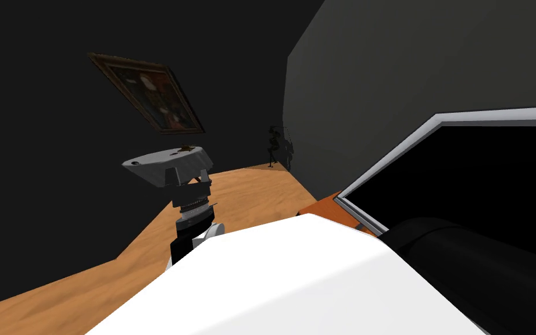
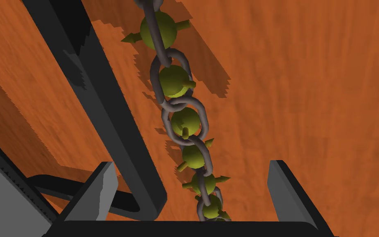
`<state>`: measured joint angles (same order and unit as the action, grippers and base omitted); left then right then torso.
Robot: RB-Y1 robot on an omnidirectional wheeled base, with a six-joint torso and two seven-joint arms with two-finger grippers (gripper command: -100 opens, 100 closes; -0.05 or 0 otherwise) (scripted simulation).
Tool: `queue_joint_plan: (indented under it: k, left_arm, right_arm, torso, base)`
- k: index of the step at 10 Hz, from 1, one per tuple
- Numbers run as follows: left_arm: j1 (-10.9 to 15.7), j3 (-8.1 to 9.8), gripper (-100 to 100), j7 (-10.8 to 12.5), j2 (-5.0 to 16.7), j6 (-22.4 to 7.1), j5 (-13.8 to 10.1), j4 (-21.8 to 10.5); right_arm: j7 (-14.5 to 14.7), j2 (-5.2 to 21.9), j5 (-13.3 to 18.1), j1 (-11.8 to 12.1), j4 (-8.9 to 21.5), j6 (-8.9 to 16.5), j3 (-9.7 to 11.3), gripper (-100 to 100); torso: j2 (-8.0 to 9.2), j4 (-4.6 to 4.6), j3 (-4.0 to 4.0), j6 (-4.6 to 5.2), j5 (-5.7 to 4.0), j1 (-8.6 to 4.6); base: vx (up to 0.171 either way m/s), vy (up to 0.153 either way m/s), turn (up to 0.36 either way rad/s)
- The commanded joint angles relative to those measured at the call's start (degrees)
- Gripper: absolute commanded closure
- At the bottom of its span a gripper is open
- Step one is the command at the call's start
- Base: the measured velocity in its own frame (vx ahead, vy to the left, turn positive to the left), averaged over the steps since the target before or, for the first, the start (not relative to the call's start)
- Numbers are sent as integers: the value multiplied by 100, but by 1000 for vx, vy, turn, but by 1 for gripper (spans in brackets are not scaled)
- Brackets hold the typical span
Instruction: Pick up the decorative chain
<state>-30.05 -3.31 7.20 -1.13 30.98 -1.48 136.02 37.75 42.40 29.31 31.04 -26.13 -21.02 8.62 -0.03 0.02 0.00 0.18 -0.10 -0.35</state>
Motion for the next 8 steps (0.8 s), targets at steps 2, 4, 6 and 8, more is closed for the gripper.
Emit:
queue_joint_plan:
  k: [2, 4, 6, 8]
  left_arm:
    - [1, 0, 0, 0, 0, 0, 0, 0]
    - [0, 0, 0, 0, 0, 0, 0, 0]
    - [0, 0, 0, 0, 0, 0, 0, 0]
    - [1, 0, 0, 0, 0, 0, 0, 0]
  right_arm:
    - [32, -129, 72, 46, 146, 93, 49, -100]
    - [60, -196, 96, 45, 220, 98, 66, -100]
    - [24, -189, 94, 55, 179, 146, 60, 0]
    - [49, -352, 104, -128, 223, 352, 89, -100]
  torso:
    - [1, 0, 0, -8, -1, -10]
    - [4, 0, 2, 2, 1, 1]
    - [-6, -1, -3, -1, 4, 14]
    - [1, 0, 0, -4, 2, 8]
  base:
    - [-42, -87, 231]
    - [-29, -38, 31]
    - [-6, -7, 12]
    - [-57, -52, 52]
